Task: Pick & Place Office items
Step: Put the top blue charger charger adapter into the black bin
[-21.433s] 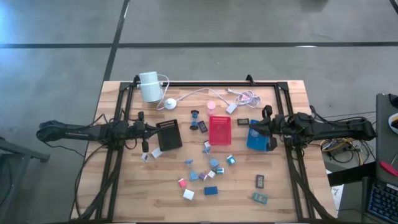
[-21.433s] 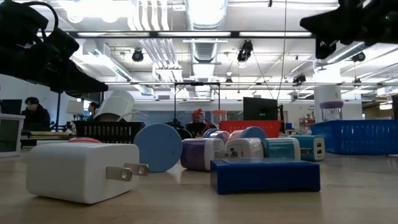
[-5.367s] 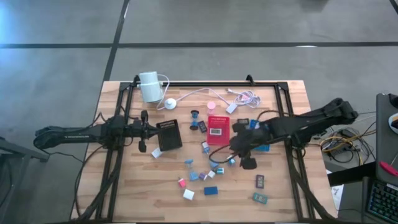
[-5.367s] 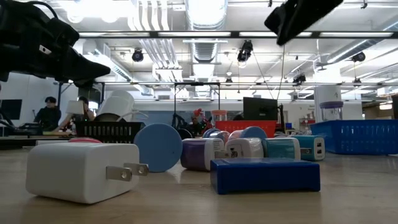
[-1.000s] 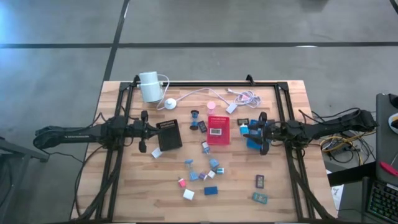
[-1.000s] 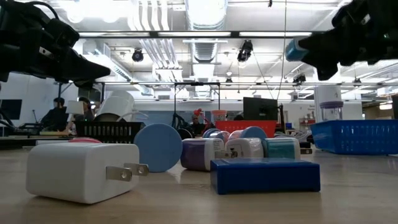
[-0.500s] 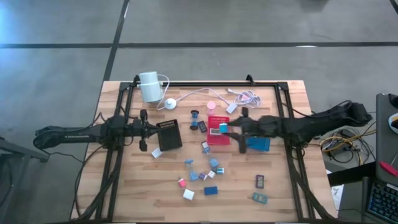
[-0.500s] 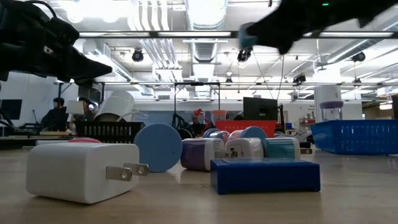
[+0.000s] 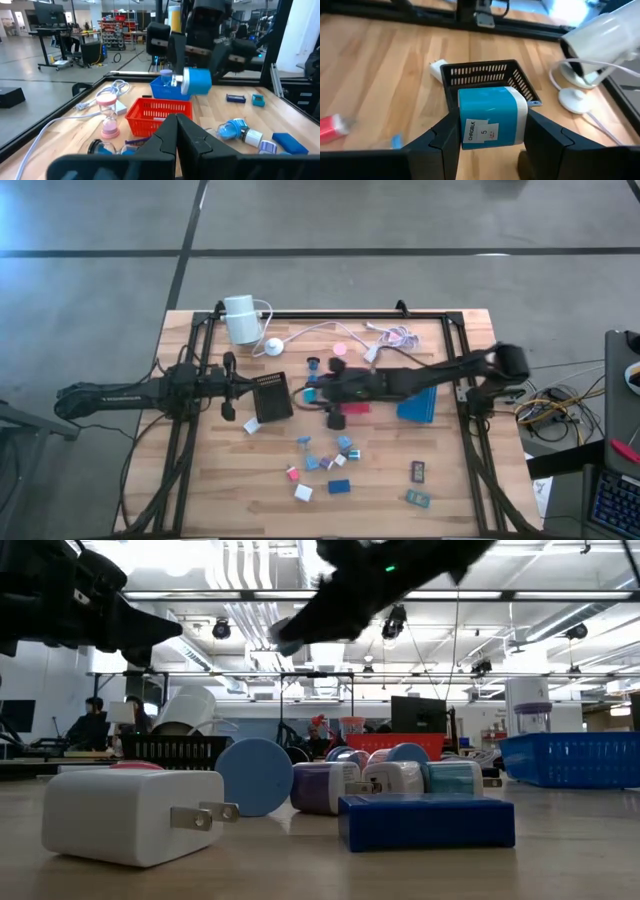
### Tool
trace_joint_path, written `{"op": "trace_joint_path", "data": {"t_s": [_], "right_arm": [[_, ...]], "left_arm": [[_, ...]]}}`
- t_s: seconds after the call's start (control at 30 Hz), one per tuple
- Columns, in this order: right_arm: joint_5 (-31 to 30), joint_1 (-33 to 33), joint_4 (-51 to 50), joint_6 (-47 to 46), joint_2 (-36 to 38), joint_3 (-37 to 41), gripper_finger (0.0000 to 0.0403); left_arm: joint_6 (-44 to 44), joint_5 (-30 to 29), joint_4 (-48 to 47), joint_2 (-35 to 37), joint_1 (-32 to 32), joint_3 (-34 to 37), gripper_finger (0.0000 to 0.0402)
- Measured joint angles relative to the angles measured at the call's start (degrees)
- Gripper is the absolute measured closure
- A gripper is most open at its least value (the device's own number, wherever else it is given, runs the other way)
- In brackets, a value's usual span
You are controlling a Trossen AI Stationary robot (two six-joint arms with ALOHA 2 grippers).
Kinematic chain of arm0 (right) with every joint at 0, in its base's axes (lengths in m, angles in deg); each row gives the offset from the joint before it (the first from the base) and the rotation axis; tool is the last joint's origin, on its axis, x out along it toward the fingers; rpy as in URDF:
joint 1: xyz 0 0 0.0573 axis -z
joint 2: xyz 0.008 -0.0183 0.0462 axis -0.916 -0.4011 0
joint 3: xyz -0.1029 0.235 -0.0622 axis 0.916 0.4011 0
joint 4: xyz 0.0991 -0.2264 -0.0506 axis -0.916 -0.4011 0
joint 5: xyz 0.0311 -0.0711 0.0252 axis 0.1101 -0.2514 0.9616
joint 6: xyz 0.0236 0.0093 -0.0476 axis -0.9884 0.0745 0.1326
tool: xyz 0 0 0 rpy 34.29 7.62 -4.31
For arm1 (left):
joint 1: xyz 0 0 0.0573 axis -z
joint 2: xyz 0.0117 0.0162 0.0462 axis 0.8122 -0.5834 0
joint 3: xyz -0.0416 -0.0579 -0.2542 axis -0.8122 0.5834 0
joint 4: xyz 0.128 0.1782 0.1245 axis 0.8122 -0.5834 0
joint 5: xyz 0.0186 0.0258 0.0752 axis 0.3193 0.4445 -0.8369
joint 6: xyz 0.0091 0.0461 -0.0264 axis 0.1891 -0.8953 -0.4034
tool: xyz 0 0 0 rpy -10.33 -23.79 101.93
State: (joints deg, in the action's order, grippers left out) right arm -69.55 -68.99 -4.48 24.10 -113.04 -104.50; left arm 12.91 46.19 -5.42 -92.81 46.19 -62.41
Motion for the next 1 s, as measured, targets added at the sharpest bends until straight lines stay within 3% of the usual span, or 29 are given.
{"op": "trace_joint_path", "data": {"t_s": [0.47,0.73,1.0], "right_arm": [[2.4,1.5,-6.3,2.4,-19.8,-20.7,0.0237],[2.4,2.1,-6.8,2.5,-26.1,-25.3,0.0237],[2.4,2.8,-7.9,2.5,-27.2,-26.4,0.0232]], "left_arm": [[-0.2,0.2,-0.5,0.0,0.0,0.1,0.0394],[-0.9,0.2,-0.5,0.0,0.0,0.2,0.0394],[-0.9,0.1,-0.5,0.0,0.0,0.3,0.0394]]}}
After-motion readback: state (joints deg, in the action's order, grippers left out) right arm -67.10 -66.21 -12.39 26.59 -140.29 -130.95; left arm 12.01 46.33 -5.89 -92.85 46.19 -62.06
